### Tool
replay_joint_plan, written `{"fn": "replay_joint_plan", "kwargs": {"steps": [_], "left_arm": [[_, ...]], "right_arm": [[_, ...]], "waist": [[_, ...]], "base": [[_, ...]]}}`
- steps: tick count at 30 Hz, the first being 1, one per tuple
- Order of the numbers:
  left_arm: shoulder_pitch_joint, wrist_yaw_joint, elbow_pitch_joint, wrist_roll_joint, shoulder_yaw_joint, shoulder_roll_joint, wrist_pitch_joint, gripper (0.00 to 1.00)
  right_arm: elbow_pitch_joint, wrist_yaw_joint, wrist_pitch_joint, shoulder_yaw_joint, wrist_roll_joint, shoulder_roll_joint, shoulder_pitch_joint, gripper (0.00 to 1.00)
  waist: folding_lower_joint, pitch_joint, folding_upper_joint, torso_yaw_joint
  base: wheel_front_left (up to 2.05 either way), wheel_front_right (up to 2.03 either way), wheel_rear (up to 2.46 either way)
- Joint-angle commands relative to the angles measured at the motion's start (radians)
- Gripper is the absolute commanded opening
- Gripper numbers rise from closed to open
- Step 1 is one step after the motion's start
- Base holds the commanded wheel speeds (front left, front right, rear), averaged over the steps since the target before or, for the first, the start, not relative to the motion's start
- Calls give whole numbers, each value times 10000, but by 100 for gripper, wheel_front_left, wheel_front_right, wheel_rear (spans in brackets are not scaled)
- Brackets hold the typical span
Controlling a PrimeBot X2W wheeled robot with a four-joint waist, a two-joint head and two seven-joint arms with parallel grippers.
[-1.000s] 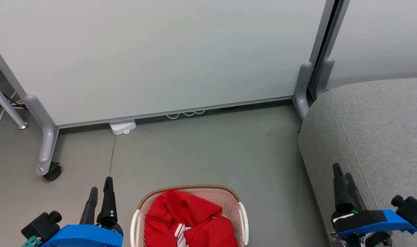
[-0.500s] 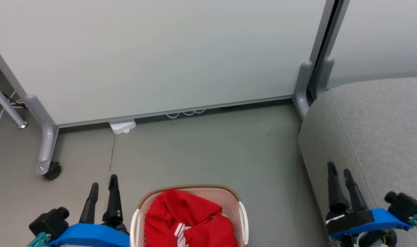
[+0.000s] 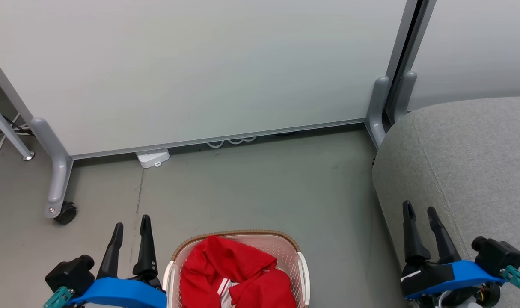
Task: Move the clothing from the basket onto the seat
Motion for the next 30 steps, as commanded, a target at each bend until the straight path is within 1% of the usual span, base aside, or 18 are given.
{"fn": "replay_joint_plan", "kwargs": {"steps": [1, 10, 30], "left_arm": [[-190, 32, -66, 189, -26, 64, -72, 100], [-208, 85, 31, 890, -124, 73, -287, 100], [-218, 176, 169, 2227, -245, 90, -697, 100]], "right_arm": [[-101, 0, -94, 34, -177, -33, -179, 100], [-78, 0, -283, 42, -1169, -34, -117, 100], [-7, -1, -605, 24, -2862, -37, -99, 100]], "waist": [[0, -1, 0, 0], [0, 7, 0, -8], [0, -33, 0, -17]], "base": [[0, 0, 0], [0, 0, 0], [0, 0, 0]]}}
